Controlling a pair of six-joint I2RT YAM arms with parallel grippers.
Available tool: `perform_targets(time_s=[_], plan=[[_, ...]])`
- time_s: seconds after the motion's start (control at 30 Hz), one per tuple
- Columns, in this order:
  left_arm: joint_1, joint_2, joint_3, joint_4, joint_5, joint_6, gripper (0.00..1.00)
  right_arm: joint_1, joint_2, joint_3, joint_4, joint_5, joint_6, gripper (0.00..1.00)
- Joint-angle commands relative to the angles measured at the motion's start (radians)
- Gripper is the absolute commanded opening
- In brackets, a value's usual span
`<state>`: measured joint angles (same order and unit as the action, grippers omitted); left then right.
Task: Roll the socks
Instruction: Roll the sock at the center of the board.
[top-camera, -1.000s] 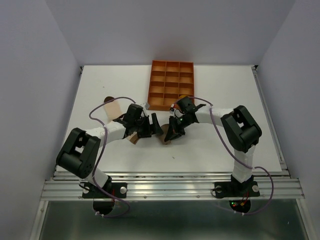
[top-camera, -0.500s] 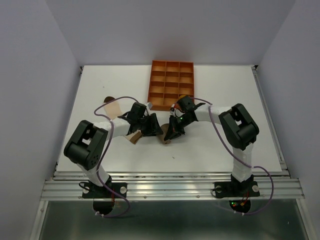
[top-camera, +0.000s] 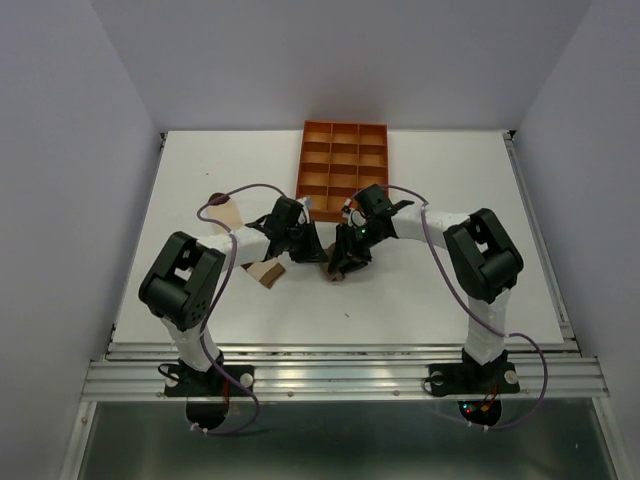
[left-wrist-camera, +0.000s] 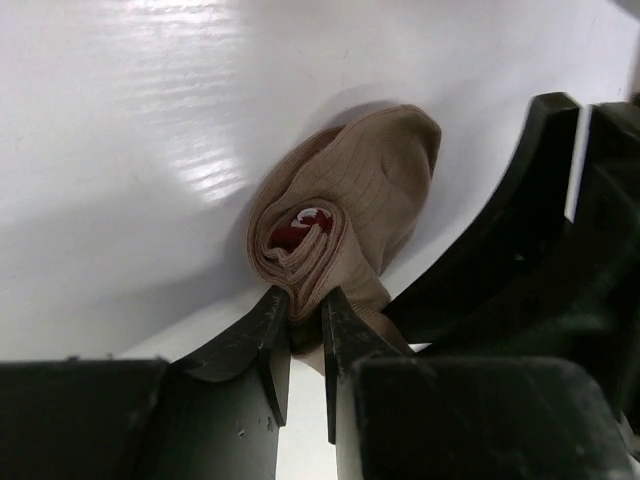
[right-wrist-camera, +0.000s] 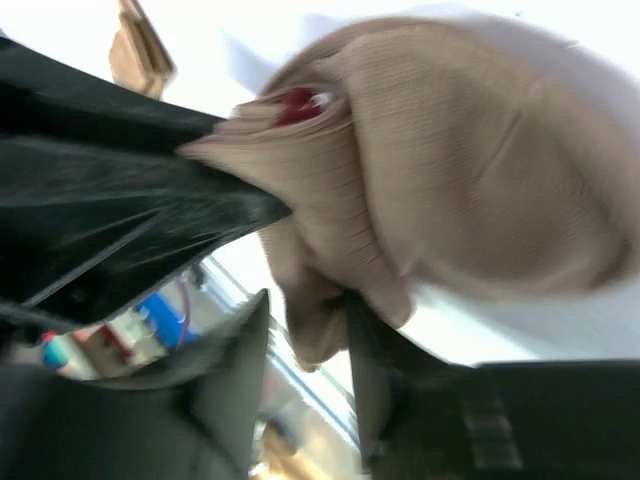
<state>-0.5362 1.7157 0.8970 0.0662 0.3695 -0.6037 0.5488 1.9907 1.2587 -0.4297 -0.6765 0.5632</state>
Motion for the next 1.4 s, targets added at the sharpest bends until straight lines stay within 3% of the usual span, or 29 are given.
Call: perform_targets(time_s=[0.0, 0.17, 0.53, 0.93, 1.13, 1.37], plan=[[-0.041, 0.054, 0.065, -0.132, -0.086, 0.044, 0.00, -0.010, -0.110, -0.010, 0.003, 0.183, -0.120, 0.47], [-0.053, 0.070, 0.106, -0.222, -0.070, 0.035, 0.00, 0.010, -0.252, -0.087, 0.049, 0.256, -0.213, 0.59], [-0.076, 0.071, 0.183, -0.472, -0.081, 0.045, 0.00, 0.207, -0.475, -0.257, 0.201, 0.446, -0.348, 0.62], [-0.077, 0.079, 0.230, -0.643, -0.077, 0.033, 0.00, 0.457, -0.523, -0.326, 0.316, 0.745, -0.414, 0.61], [-0.094, 0.093, 0.261, -0.707, -0.113, 0.007, 0.00, 0.539, -0.515, -0.354, 0.382, 0.819, -0.448, 0.61], [-0.111, 0.090, 0.260, -0.712, -0.099, -0.027, 0.00, 0.588, -0.449, -0.309, 0.342, 0.929, -0.483, 0.61]])
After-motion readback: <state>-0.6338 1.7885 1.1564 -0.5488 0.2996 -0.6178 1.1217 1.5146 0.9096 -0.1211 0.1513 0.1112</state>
